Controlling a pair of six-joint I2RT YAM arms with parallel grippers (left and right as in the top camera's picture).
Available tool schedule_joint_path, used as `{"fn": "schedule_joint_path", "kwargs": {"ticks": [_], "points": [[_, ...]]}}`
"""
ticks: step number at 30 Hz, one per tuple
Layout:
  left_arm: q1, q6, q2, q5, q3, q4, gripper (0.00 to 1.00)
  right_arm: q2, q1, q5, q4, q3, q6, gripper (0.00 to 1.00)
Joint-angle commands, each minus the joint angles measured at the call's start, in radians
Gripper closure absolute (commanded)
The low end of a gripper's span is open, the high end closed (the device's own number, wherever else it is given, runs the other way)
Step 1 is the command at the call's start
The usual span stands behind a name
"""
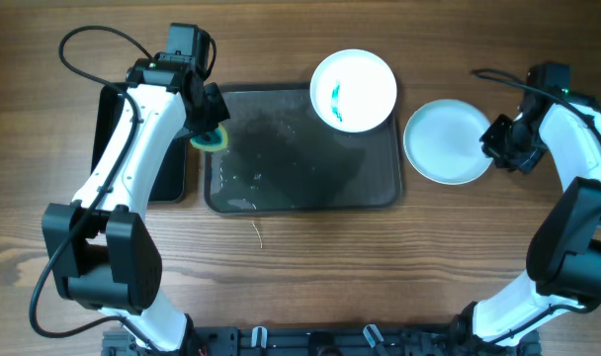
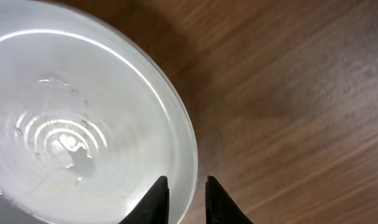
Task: Clean dirty plates on tray and stack at the side
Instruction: 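Release and reach the right gripper to the green-smeared plate's rim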
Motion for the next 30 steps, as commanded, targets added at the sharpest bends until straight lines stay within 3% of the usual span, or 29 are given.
{"fn": "schedule_joint_path", "kwargs": {"ticks": [1, 4, 6, 7, 11, 16, 23, 30], "points": [[0.001, 0.016, -0.005, 0.012, 0.013, 0.004, 0.96, -0.059, 0.003, -0.027, -0.026, 0.023, -0.038, 0.76], [0.000, 0.016, -0.005, 0.012, 0.013, 0.004, 0.96, -0.118, 0.010, -0.072, -0.032, 0.042, -0.051, 0.72], [0.000, 0.016, -0.005, 0.012, 0.013, 0.004, 0.96, -0.163, 0.029, -0.197, 0.002, 0.055, -0.149, 0.64], [0.001, 0.016, -0.005, 0.012, 0.013, 0.006, 0.96, -0.192, 0.065, -0.285, 0.039, 0.068, -0.219, 0.54], [0.000, 0.016, -0.005, 0.012, 0.013, 0.018, 0.96, -0.185, 0.175, -0.209, 0.106, 0.106, -0.224, 0.44], [0.000, 0.016, -0.005, 0.012, 0.013, 0.022, 0.96, -0.062, 0.297, -0.161, 0.141, 0.240, -0.223, 0.43], [0.000, 0.016, -0.005, 0.012, 0.013, 0.022, 0.96, 0.226, 0.343, -0.165, 0.102, 0.516, -0.254, 0.44], [0.000, 0.016, -0.005, 0.012, 0.013, 0.022, 0.96, 0.368, 0.356, -0.174, 0.175, 0.542, -0.311, 0.53]]}}
